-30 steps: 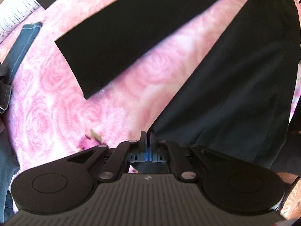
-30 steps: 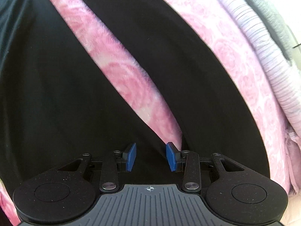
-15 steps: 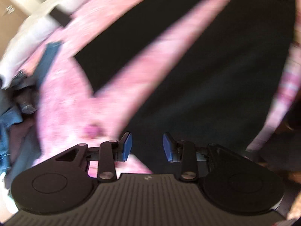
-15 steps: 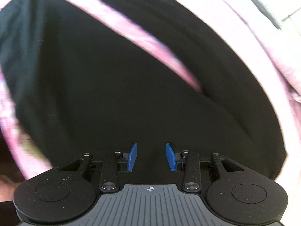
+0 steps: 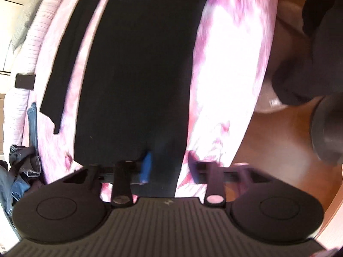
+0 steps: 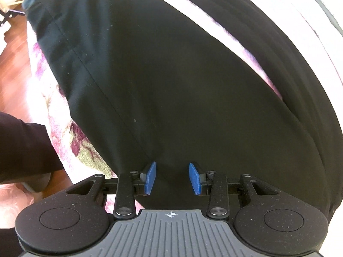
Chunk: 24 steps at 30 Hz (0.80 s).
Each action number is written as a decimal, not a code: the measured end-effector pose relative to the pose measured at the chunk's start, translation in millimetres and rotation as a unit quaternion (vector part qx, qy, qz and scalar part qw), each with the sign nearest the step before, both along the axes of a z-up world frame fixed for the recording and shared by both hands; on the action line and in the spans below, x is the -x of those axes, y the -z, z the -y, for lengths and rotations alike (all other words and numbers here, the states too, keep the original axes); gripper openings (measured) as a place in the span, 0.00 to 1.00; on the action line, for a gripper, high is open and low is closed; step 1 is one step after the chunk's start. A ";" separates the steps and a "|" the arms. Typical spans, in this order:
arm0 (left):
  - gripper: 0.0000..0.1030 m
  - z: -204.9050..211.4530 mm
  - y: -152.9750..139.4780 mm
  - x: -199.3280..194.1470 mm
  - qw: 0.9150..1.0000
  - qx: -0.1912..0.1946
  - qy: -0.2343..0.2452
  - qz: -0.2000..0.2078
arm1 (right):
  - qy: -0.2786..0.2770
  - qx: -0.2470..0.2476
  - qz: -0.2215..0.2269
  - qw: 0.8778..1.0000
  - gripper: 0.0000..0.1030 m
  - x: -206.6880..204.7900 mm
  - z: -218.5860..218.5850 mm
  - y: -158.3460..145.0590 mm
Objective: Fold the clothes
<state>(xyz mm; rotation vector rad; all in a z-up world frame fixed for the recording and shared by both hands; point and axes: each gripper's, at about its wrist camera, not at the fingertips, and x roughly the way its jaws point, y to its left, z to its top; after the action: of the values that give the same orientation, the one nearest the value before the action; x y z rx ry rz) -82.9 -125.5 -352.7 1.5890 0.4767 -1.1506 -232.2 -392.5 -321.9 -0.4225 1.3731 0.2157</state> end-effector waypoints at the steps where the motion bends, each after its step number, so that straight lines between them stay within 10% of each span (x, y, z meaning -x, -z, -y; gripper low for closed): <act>1: 0.12 1.1 -1.3 -4.4 1.000 0.008 -0.012 -0.010 | 0.004 0.002 -0.002 1.000 0.37 0.7 0.1 1.2; 8: 0.03 -22.2 -12.6 -1.2 1.000 -0.007 0.020 -0.018 | 0.050 -0.003 -0.022 0.998 0.37 19.3 0.0 6.1; 14: 0.13 -25.3 -42.6 -18.8 0.997 0.013 -0.064 -0.043 | 0.083 0.001 -0.008 0.996 0.37 39.0 1.2 -0.7; 24: 0.21 -16.7 -85.8 -36.2 0.955 0.105 -0.265 -0.078 | 0.137 -0.011 -0.004 0.990 0.37 61.8 49.9 7.0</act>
<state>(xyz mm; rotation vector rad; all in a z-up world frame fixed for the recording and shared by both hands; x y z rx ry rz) -46.7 -108.9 -266.9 1.0949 0.8008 -0.8793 -294.0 -442.4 -328.9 -0.2103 1.4189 0.0060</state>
